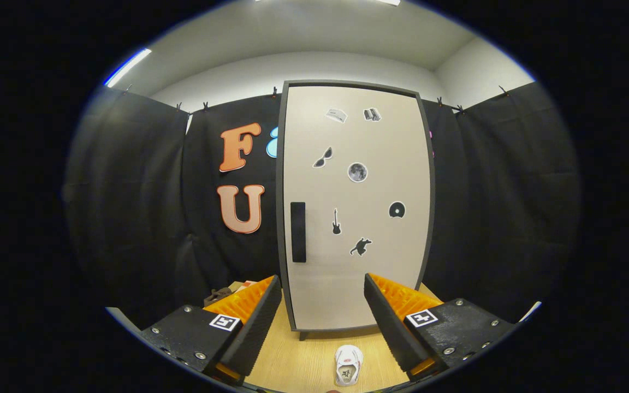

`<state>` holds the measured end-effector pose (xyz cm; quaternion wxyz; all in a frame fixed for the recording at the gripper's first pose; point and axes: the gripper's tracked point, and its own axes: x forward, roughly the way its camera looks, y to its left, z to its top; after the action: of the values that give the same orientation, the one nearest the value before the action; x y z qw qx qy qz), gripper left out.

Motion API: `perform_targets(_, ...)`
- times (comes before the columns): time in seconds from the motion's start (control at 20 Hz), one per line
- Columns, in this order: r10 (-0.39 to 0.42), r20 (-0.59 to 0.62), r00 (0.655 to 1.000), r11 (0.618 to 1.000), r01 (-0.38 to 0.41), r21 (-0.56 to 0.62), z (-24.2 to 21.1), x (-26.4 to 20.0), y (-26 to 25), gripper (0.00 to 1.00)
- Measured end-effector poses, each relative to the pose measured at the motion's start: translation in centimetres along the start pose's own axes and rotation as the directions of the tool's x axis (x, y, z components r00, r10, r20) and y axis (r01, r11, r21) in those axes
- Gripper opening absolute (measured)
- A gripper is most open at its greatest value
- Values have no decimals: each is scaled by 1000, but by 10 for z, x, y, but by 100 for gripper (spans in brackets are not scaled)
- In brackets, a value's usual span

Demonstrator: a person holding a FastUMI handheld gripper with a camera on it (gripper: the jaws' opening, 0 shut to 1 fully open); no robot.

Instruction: Open the shoe cabinet door, grab the shoes and put them into the shoe cabinet, then close the shoe cabinet door.

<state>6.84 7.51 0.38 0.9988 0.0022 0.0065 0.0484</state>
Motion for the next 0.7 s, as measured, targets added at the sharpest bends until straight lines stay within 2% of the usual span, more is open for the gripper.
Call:
perform_targets(0.3, 43, -2, 999, 999, -43, -6, 2, 63, 28, 95)
perform_targets(0.7, 43, 8, 999, 999, -43, -15, 2, 150, 43, 95)
